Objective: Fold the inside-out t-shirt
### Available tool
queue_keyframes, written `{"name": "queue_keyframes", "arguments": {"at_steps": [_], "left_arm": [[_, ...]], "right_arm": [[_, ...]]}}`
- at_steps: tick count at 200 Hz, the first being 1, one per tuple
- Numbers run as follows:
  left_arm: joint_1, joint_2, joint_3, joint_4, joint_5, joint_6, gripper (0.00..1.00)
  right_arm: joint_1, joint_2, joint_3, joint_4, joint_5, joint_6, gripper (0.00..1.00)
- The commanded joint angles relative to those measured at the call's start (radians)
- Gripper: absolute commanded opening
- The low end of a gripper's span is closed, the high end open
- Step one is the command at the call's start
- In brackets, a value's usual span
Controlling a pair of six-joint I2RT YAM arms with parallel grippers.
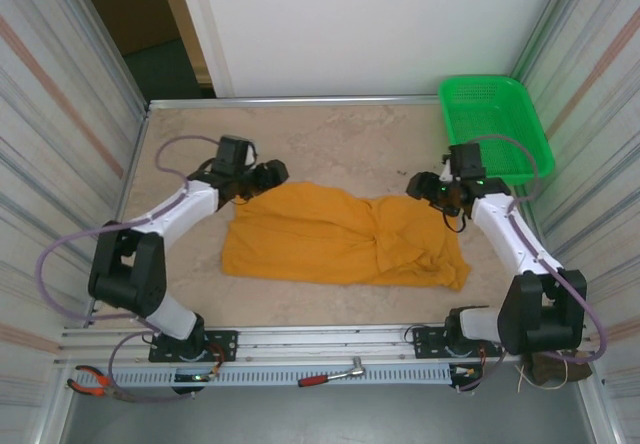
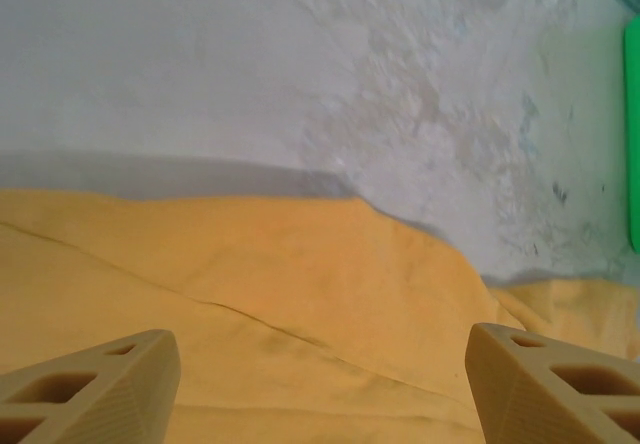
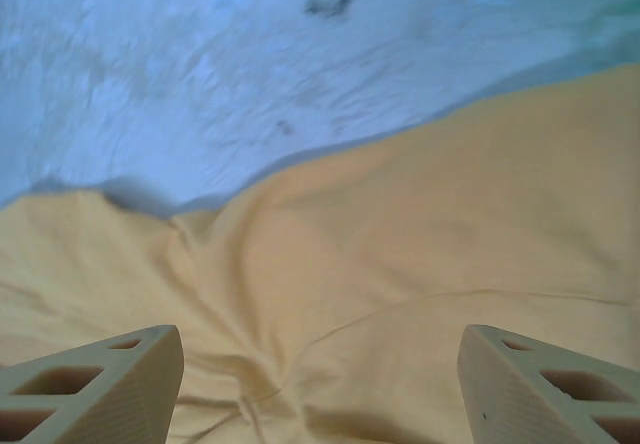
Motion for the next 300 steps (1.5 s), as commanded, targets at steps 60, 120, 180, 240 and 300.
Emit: {"name": "queue_keyframes", "arguments": {"at_steps": [60,120,180,240,300], "left_arm": [[-0.003,0.173,-0.110,0.122,-0.053,-0.065,0.76],[0.193,0.142,-0.101,0.068,-0.023,0.053,0.76],[0.078,-0.040,-0.072,0.059,0.064,0.041,0.77],[-0.164,0.020,-0.060,0.174,0.056,-0.058,0.77],[-0.251,0.224,0.044,0.229,0.054,-0.113,0.77]], "right_arm": [[-0.258,-0.088,-0.132,-0.061,-0.189,-0.009,0.73],[-0.255,-0.028,-0.171,0.031,-0.246,0.027,0.80],[-0.152,0.119,-0.172,0.139,-0.334,0.025,0.74],[-0.001,0.177,-0.156,0.217,-0.366,0.053,0.24],[0.142,0.289,-0.153,0.281,-0.394,0.077,0.10]]}}
